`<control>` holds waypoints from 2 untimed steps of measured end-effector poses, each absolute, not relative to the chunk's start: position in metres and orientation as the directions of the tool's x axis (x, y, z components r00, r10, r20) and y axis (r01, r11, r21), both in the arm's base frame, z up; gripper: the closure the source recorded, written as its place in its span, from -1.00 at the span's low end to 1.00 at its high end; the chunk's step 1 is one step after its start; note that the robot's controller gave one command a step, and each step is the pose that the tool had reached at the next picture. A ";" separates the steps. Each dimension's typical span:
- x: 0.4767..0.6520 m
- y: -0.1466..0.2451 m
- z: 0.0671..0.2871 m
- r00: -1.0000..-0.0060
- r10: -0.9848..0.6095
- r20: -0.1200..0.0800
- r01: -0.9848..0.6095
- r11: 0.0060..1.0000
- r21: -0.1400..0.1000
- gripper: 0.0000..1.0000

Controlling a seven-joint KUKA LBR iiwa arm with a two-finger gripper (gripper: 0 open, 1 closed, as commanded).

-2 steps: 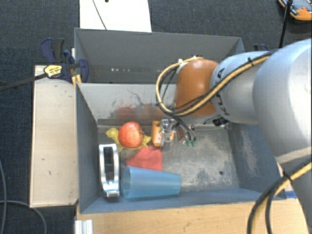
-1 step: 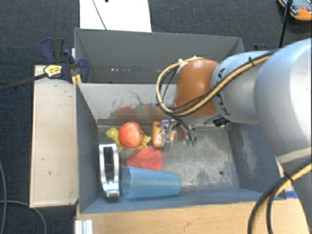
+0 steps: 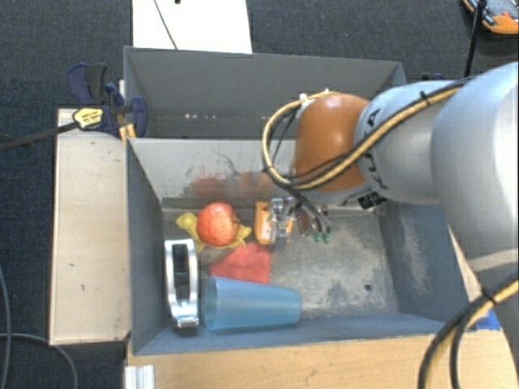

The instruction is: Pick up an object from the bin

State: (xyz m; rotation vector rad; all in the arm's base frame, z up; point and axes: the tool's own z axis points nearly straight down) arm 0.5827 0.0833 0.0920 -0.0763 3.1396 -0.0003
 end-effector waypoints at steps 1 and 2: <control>0.583 0.084 0.105 -0.999 -0.049 -0.002 -0.049 0.999 0.000 1.00; 0.583 0.084 0.117 -0.999 -0.049 -0.003 -0.049 0.999 0.001 1.00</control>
Offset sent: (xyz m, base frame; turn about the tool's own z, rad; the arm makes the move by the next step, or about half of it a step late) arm -0.0001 0.0000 0.0512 0.0000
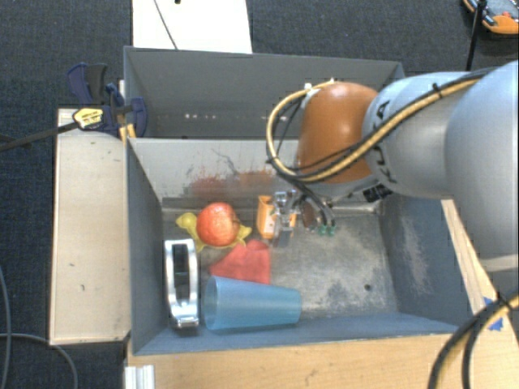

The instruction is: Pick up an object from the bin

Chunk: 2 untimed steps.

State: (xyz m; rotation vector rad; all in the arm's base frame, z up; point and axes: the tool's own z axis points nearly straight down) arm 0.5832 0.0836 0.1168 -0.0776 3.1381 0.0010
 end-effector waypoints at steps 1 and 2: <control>0.583 0.084 0.128 -0.999 -0.050 -0.003 -0.050 0.999 0.001 1.00; 0.584 0.084 0.136 -0.999 -0.050 -0.005 -0.050 0.999 0.001 1.00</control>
Offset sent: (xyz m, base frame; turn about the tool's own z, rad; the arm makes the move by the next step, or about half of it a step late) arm -0.0001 0.0002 0.0008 0.0000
